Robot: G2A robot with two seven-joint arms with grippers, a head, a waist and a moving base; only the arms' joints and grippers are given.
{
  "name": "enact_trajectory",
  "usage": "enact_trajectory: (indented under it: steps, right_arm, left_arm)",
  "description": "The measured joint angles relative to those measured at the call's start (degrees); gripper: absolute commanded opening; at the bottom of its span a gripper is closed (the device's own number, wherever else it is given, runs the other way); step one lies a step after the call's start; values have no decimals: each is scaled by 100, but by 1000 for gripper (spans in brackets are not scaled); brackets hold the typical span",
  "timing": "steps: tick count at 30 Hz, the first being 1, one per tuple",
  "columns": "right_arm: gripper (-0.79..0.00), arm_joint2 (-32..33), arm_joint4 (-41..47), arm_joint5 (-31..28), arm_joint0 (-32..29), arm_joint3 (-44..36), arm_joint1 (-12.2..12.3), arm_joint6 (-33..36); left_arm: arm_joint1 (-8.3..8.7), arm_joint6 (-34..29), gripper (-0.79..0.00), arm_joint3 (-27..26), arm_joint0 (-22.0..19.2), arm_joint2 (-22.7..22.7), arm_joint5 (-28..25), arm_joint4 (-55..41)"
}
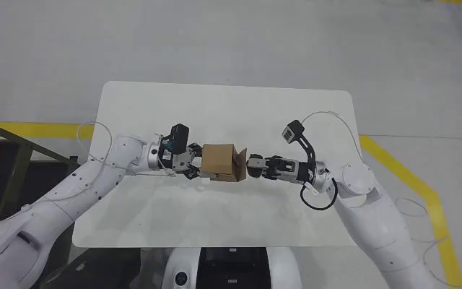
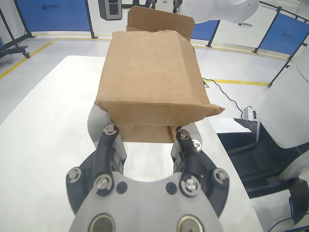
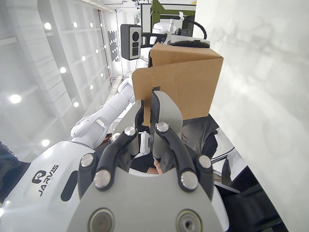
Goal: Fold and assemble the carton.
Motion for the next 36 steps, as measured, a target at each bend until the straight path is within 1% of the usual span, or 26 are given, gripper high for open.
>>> enact_trajectory:
  steps: [4,5,7,9,12,16,19,22,24,25,27,30,31,33,36]
  right_arm:
    - [-674,-24,-175,109,4,-46,8,-66]
    - [-656,-32,-222,137,2,-65,10,-89]
    - [-594,-42,-255,167,-3,-95,12,-104]
    - [-566,-47,-281,182,-9,-136,15,-104]
    - [-591,-37,-315,189,-29,-197,23,-104]
    - [-708,-34,-438,266,-51,-262,37,-122]
    - [-733,-51,-502,341,-50,-279,41,-157]
    - [-702,-61,-504,380,-34,-266,41,-175]
    - [-668,-75,-506,404,-20,-256,41,-180]
    - [-625,-84,-511,413,-14,-254,40,-181]
    - [-606,-102,-515,426,2,-251,38,-184]
    - [-613,-127,-486,434,21,-254,34,-169]
    - [-640,-133,-461,429,27,-246,33,-154]
    - [-662,-139,-410,422,43,-203,29,-152]
    - [-668,-136,-324,406,59,-122,22,-184]
  left_arm:
    - [0,-39,-431,0,9,-20,0,6]
    - [-1,-53,-431,0,11,-26,0,7]
    - [-3,-79,-431,1,14,-36,0,7]
    - [-6,-113,-431,4,16,-50,0,6]
    - [-12,-161,-431,9,23,-72,0,1]
    - [-22,-220,-431,9,42,-92,0,-22]
    - [-30,-258,-431,0,54,-107,0,-32]
    - [-36,-283,-434,-6,64,-122,0,-40]
    - [-38,-298,-437,-11,69,-138,0,-34]
    - [-39,-302,-437,-12,73,-145,0,-30]
    - [-41,-314,-434,-15,82,-157,0,-23]
    - [-44,-319,-437,-22,93,-173,0,-25]
    - [-45,-312,-437,-27,97,-177,0,-25]
    - [-48,-275,-440,-37,107,-187,0,-24]
    - [-50,-210,-443,-40,122,-205,0,-1]
